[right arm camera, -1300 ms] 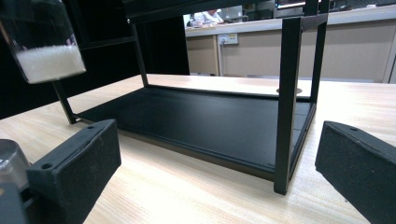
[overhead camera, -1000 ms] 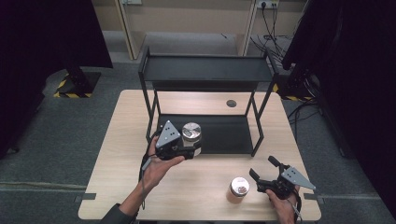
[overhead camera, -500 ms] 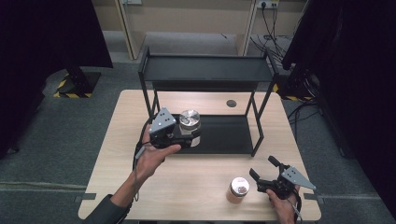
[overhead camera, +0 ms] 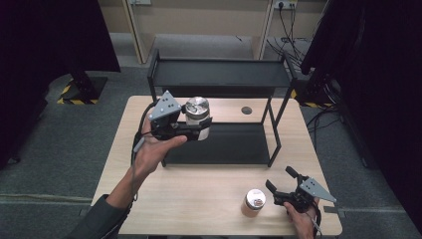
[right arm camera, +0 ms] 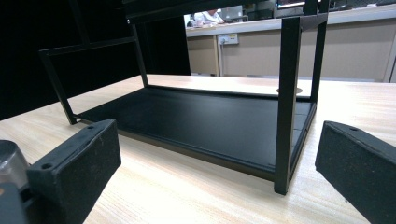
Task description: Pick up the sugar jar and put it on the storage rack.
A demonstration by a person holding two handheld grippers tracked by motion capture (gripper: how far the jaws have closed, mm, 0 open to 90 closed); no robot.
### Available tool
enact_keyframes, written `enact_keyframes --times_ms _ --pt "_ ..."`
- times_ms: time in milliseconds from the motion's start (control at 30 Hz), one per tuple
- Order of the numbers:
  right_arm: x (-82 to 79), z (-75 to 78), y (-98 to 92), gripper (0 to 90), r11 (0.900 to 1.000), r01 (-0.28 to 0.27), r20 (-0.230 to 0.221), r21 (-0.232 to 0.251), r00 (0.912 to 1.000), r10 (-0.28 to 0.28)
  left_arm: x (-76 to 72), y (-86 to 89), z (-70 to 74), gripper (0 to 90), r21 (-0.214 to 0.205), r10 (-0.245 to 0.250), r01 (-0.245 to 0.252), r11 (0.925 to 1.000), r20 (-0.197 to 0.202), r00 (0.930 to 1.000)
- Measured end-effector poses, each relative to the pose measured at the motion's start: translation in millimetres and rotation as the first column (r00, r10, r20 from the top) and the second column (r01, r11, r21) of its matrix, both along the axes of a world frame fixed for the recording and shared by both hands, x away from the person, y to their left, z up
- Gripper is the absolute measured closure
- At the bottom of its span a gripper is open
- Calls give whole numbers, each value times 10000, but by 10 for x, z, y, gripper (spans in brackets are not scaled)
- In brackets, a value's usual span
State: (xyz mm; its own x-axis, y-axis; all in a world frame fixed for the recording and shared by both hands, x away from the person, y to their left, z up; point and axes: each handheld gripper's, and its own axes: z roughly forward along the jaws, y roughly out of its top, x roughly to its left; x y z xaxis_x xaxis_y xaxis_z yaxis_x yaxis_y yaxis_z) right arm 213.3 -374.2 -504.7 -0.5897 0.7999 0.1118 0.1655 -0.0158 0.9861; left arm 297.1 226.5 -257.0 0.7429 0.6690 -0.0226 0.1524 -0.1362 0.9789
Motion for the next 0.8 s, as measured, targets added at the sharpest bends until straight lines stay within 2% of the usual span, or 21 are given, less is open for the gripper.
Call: enact_keyframes --times_ms 367,500,533,633,733,767,800 --pt "1 0 -2 4 10000 -5 -2 -6 10000 5 106 80 336 312 -62 157 -158 9999 -184 9997" --pt "4 1 0 4 10000 -31 -11 -9 10000 31 153 75 507 312 -27 264 -264 9996 -252 9993" --pt "4 1 0 4 10000 -31 -11 -9 10000 31 153 75 507 312 -27 264 -264 9996 -252 9993" --pt "2 1 -2 4 10000 -31 0 -4 10000 31 176 38 637 312 138 507 -505 9986 -167 9986" --pt "2 0 -2 4 10000 -27 -10 3 10000 27 228 47 680 312 129 472 -472 9988 15 9989" --pt "2 0 -4 4 10000 -36 2 4 10000 36 222 35 718 312 72 621 -620 9981 -214 9978" --pt "1 0 -5 4 10000 -42 6 6 10000 42 233 29 742 312 65 702 -701 9975 -206 9973"
